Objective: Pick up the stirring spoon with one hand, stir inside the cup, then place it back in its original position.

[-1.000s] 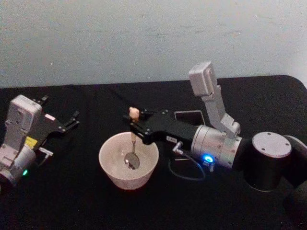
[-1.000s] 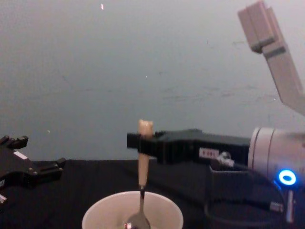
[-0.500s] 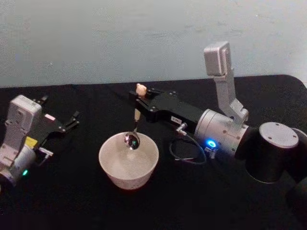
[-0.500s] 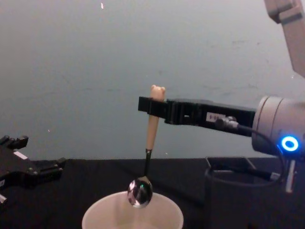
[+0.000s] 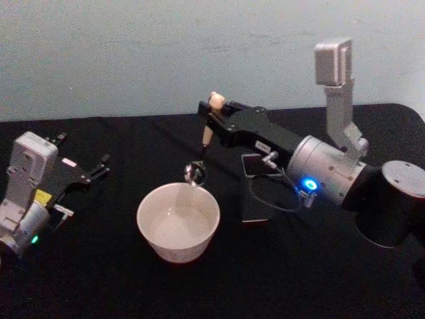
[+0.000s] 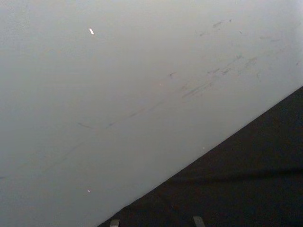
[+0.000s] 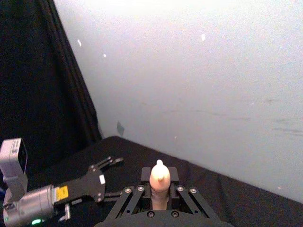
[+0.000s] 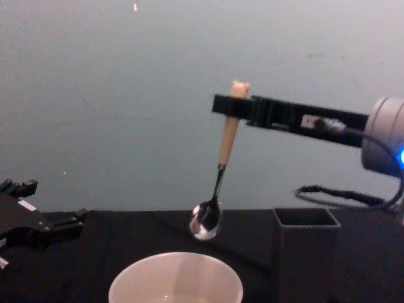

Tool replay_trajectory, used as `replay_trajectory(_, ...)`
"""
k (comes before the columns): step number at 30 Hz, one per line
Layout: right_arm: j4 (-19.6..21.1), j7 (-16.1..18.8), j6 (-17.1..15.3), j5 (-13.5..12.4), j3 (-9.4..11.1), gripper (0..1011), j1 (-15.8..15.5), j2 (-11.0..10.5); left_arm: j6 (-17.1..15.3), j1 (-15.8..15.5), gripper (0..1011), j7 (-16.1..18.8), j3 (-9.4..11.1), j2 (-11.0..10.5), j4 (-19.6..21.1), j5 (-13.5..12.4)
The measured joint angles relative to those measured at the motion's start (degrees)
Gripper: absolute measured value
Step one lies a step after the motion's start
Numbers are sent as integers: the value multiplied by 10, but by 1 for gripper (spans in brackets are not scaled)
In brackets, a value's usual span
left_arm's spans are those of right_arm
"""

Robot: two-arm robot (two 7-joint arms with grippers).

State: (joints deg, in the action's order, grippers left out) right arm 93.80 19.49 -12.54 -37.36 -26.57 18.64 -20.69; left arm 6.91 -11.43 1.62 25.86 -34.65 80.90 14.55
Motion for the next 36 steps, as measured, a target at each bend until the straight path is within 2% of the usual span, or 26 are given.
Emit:
replay_trajectory(12, 44, -21, 9, -38, 40, 214, -31, -31, 0, 0, 1001, 0, 0, 0, 0, 0)
replay_trajectory(18, 61, -30, 13, -49, 53, 214, -45, -47, 0, 0, 1001, 0, 0, 0, 0, 0)
replay_trajectory(25, 70, -43, 17, -56, 64, 214, -53, -59, 0, 0, 1002, 0, 0, 0, 0, 0)
replay_trajectory(36, 77, -64, 22, -51, 81, 214, -70, -71, 0, 0, 1001, 0, 0, 0, 0, 0)
